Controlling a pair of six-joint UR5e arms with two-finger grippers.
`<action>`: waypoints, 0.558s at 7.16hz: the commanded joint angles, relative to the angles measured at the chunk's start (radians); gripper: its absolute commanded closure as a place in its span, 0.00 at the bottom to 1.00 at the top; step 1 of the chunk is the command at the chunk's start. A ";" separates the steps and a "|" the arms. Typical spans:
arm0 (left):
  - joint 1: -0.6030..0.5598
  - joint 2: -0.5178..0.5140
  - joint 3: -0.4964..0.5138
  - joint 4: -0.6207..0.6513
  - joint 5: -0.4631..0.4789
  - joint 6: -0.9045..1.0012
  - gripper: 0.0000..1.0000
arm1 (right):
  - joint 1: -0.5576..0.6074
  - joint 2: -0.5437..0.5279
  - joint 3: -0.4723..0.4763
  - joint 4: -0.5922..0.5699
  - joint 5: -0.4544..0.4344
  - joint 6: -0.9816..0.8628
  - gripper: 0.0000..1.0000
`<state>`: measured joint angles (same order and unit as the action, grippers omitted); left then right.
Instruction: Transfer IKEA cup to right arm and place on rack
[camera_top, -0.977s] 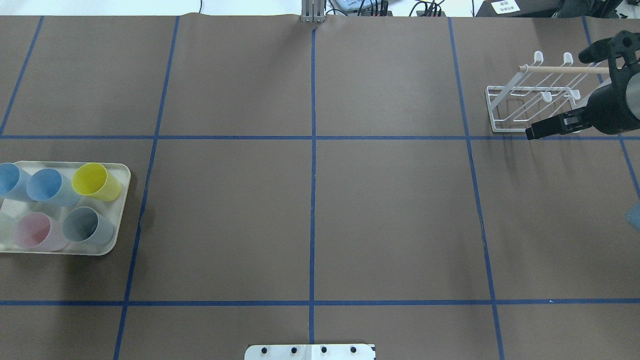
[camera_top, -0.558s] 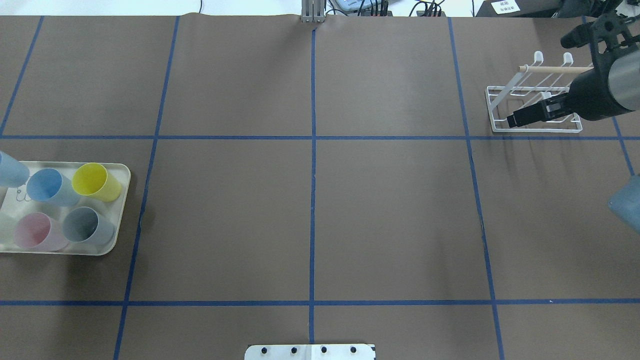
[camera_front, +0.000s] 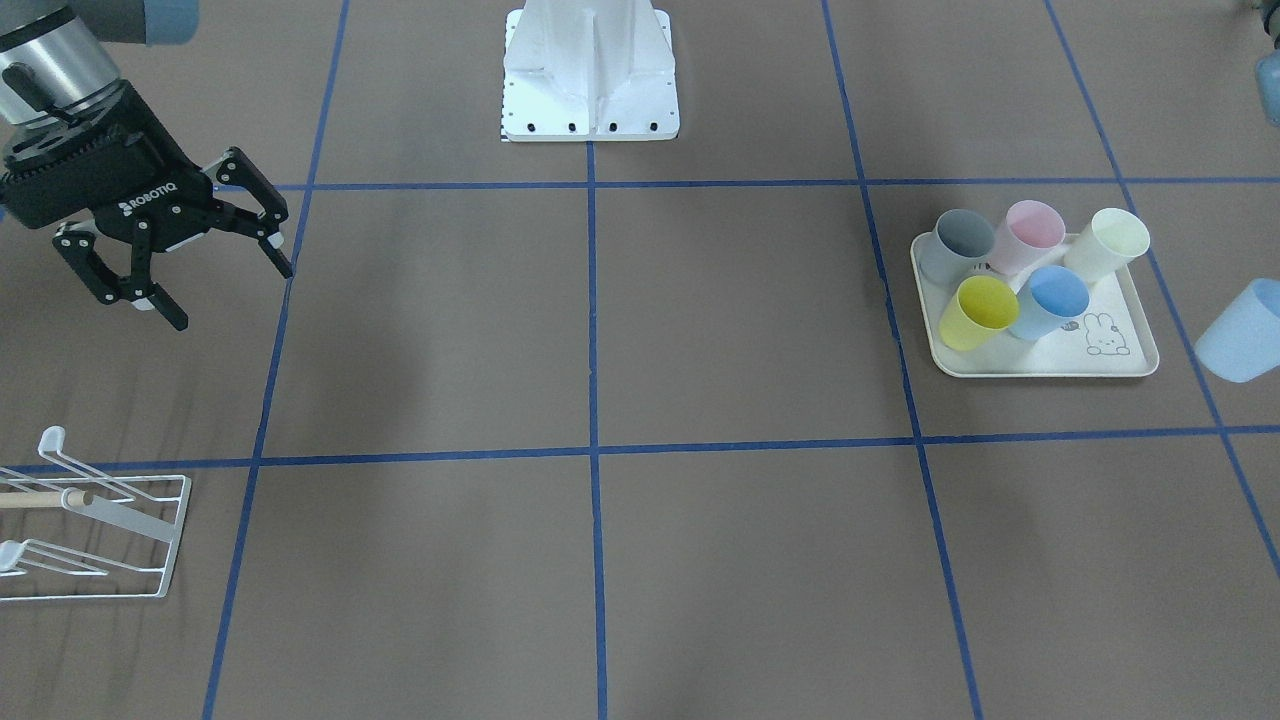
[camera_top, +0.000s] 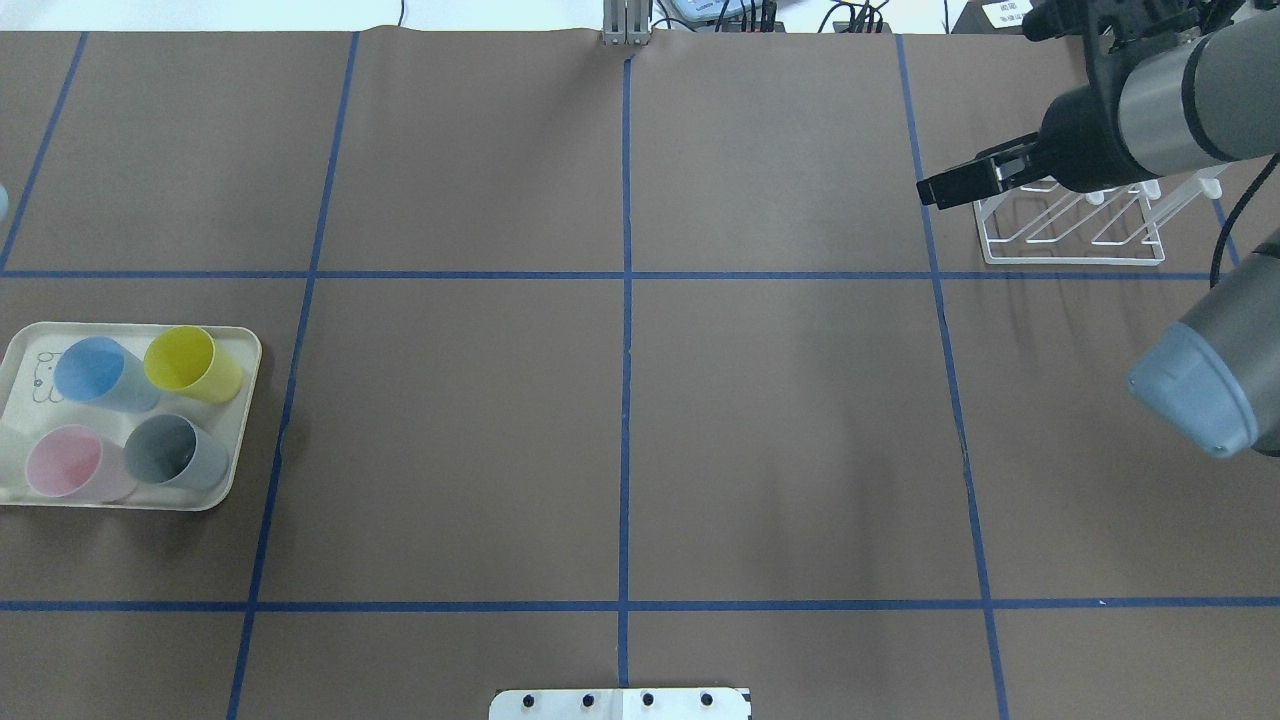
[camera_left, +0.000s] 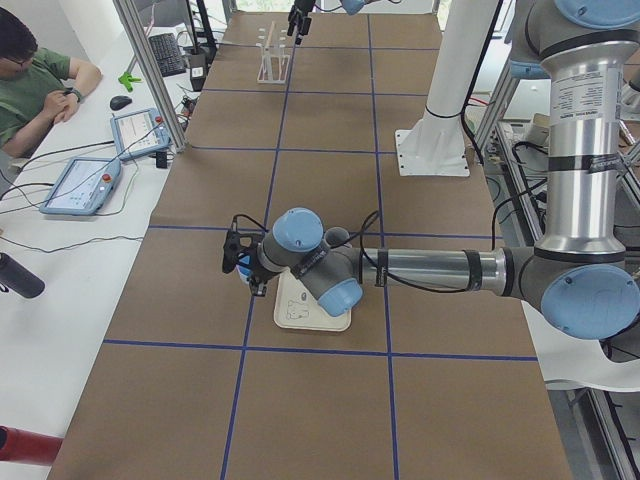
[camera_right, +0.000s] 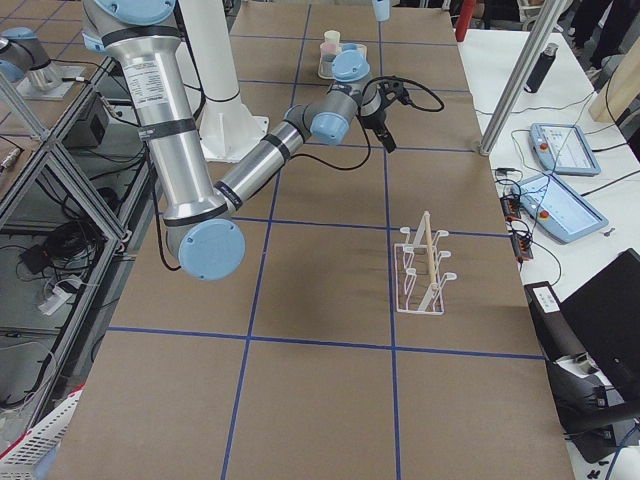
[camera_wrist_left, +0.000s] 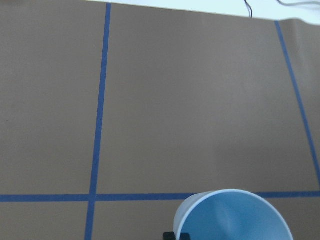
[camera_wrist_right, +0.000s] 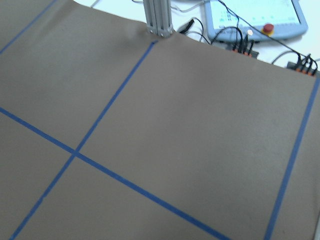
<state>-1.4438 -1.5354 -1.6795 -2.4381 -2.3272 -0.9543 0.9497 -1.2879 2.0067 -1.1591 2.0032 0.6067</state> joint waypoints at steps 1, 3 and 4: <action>0.000 -0.058 -0.084 -0.007 -0.076 -0.283 1.00 | -0.035 0.007 -0.153 0.371 -0.140 -0.004 0.01; 0.002 -0.112 -0.140 -0.015 -0.237 -0.534 1.00 | -0.089 0.028 -0.172 0.412 -0.224 -0.015 0.01; 0.003 -0.156 -0.152 -0.021 -0.318 -0.711 1.00 | -0.115 0.035 -0.174 0.420 -0.219 -0.091 0.01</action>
<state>-1.4420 -1.6451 -1.8090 -2.4533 -2.5505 -1.4719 0.8652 -1.2644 1.8404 -0.7580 1.7968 0.5760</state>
